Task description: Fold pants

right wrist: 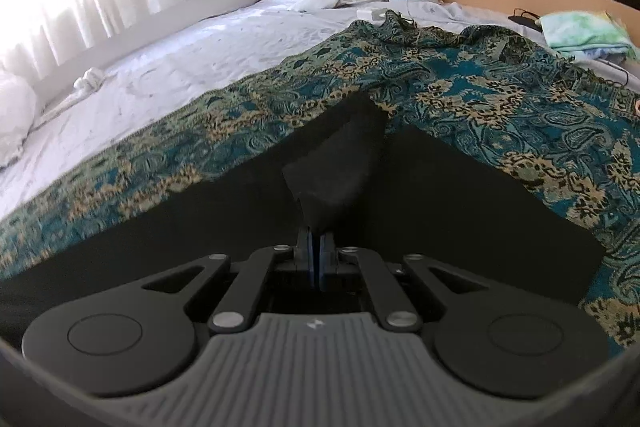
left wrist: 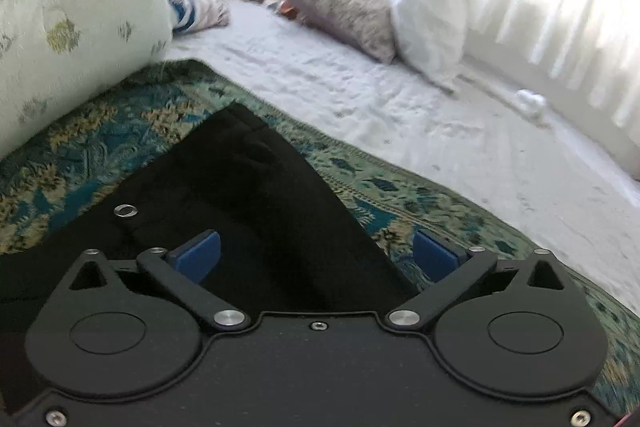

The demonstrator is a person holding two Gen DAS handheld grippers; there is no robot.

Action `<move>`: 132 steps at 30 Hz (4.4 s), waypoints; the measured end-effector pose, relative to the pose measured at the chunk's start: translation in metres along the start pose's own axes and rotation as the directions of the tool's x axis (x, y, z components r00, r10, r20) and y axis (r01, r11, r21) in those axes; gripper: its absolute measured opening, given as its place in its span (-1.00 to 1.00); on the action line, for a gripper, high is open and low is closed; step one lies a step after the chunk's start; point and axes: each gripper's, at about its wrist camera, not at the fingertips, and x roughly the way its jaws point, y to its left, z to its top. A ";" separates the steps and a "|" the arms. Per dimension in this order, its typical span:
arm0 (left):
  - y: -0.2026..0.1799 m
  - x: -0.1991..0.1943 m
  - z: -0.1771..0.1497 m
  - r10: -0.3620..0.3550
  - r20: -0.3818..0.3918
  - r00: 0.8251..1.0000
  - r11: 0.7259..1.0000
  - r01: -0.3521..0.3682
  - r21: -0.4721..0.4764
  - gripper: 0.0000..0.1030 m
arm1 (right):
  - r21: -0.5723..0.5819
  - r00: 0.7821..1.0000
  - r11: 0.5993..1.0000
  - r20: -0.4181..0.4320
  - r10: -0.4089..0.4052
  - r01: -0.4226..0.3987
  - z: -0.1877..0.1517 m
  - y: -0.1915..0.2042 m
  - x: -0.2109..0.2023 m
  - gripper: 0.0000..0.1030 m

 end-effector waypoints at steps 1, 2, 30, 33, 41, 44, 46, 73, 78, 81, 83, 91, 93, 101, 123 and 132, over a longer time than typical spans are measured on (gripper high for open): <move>-0.006 0.011 0.000 0.034 -0.011 0.999 0.999 -0.034 -0.003 0.99 | -0.003 1.000 1.000 -0.001 0.000 0.000 -0.004 -0.001 0.001 -0.89; -0.012 0.023 0.000 0.076 -0.023 0.997 0.997 -0.076 -0.004 0.99 | -0.007 1.000 1.000 -0.004 -0.002 0.002 -0.008 -0.003 0.002 -0.89; 0.097 -0.089 -0.022 -0.035 0.113 0.993 0.999 0.031 0.031 -0.85 | 0.019 0.998 1.000 0.068 0.007 -0.009 -0.007 -0.026 -0.042 -0.89; 0.125 -0.111 -0.055 -0.041 0.127 0.991 0.998 0.035 0.047 -0.85 | 0.028 0.998 0.999 0.052 -0.018 0.017 -0.016 -0.038 -0.050 -0.89; 0.176 -0.124 -0.121 -0.021 0.034 0.999 0.999 0.020 0.029 -0.73 | 0.013 0.996 0.996 0.008 -0.083 0.083 -0.038 -0.060 -0.056 -0.89; 0.190 -0.121 -0.128 -0.038 0.009 0.999 0.999 0.038 -0.018 -0.57 | 0.007 0.995 0.995 -0.008 -0.096 0.096 -0.044 -0.067 -0.055 -0.89; 0.194 -0.124 -0.129 -0.052 0.020 0.998 0.998 0.052 -0.027 -0.44 | 0.002 0.995 0.995 -0.011 -0.098 0.098 -0.046 -0.070 -0.056 -0.88; 0.190 -0.127 -0.124 0.075 0.068 0.995 0.994 -0.081 0.078 0.23 | 0.185 0.948 0.937 0.064 -0.313 0.297 -0.017 -0.174 -0.082 -0.29; 0.168 -0.161 -0.123 -0.035 0.178 0.983 0.982 0.001 0.190 0.66 | 0.093 0.971 0.978 0.136 -0.197 0.185 -0.009 -0.125 -0.097 -0.02; 0.147 -0.180 -0.132 -0.147 0.195 0.970 0.949 0.083 0.304 0.65 | -0.004 0.994 1.000 0.105 -0.010 0.010 -0.007 -0.074 -0.096 0.10; 0.135 -0.187 -0.141 -0.226 0.156 0.962 0.919 0.157 0.363 0.52 | -0.058 0.990 0.990 0.050 0.131 -0.128 -0.008 -0.034 -0.091 0.19; 0.088 -0.185 -0.204 -0.425 -0.036 0.905 0.717 0.360 0.597 0.31 | -0.228 0.817 0.788 -0.243 0.523 -0.572 -0.032 0.151 -0.077 0.31; 0.080 -0.178 -0.220 -0.414 -0.075 0.907 0.683 0.364 0.633 0.23 | -0.262 0.770 0.727 -0.299 0.563 -0.634 -0.041 0.198 -0.075 0.32; 0.086 -0.178 -0.236 -0.450 -0.109 0.887 0.655 0.410 0.635 0.21 | -0.374 0.715 0.614 -0.447 0.537 -0.695 -0.087 0.343 -0.045 0.44; 0.105 -0.184 -0.203 -0.455 0.099 0.885 0.694 0.283 0.662 0.38 | -0.268 0.767 0.728 -0.353 0.535 -0.631 -0.062 0.389 0.030 -0.75; 0.134 -0.158 -0.155 -0.369 0.111 0.923 0.824 0.270 0.498 0.35 | -0.449 0.683 0.518 -0.399 0.612 -0.728 -0.107 0.323 -0.057 -0.05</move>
